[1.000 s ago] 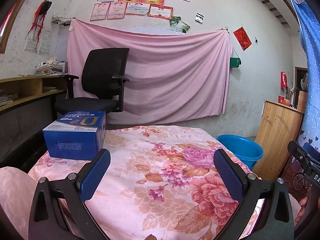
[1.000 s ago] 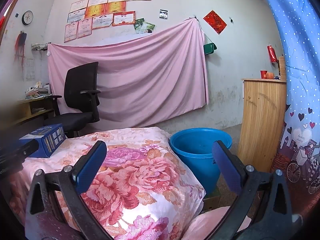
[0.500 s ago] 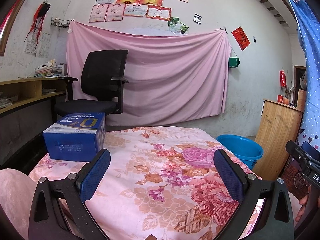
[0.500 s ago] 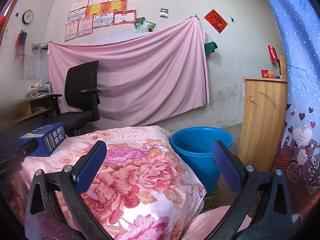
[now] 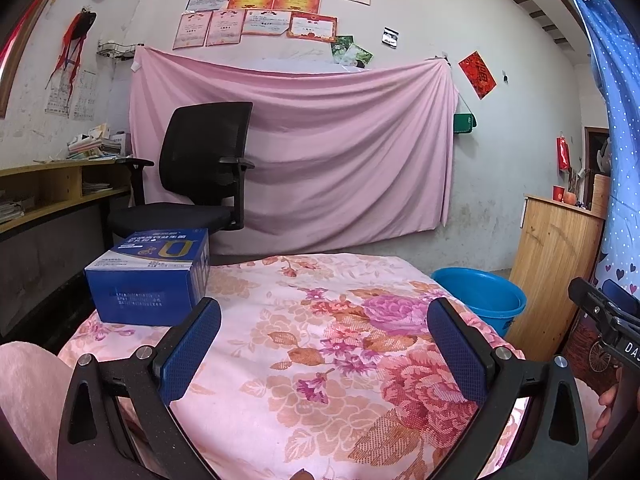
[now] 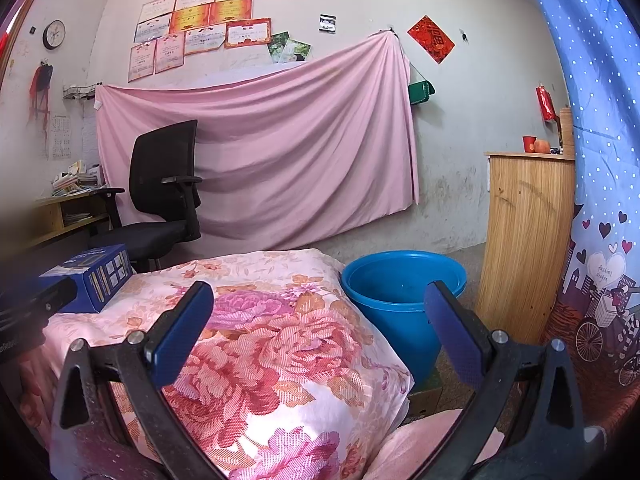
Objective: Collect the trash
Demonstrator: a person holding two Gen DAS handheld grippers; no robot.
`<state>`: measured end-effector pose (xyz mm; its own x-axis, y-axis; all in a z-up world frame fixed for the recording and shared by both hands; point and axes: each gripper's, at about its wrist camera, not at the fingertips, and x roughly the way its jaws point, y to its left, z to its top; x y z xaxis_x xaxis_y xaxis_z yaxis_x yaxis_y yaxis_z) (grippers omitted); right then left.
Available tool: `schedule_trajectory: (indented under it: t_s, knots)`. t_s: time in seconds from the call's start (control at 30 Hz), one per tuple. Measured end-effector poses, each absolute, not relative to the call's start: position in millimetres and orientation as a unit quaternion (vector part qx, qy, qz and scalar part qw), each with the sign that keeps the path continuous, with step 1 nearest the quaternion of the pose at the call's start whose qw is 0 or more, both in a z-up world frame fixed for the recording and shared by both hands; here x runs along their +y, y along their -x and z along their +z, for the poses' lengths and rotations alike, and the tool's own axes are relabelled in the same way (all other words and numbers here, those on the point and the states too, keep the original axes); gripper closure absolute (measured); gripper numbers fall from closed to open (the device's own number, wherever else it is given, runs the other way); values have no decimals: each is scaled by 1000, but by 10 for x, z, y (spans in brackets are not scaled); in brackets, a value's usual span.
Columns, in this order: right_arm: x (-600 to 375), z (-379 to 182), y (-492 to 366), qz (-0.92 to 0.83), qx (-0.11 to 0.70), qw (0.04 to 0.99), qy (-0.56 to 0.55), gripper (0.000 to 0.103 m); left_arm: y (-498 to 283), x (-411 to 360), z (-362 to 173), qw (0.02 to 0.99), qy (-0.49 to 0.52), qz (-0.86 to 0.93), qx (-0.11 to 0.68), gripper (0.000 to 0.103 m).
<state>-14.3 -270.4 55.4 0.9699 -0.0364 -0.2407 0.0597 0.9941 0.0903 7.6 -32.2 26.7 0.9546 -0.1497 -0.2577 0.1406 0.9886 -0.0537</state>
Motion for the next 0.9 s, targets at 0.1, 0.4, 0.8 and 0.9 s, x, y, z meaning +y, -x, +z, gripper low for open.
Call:
schedule_trajectory:
  t_s: [0.1,0.4,0.8,0.9]
  knots:
    - [-2710,553,142,-24,120,991,-50,0,-76,-323,267,988,17,-73,132,2]
    - [-2722,558,140,-24,120,991,-50,0,-78,-328,263,988,14,-74,131,2]
    - [-2739,564,147,-25,121,991,-52,0,-78,-331,262,989,14,-74,130,2]
    - [-2736,565,152,-25,121,991,-52,0,-76,-326,262,989,14,-74,130,2]
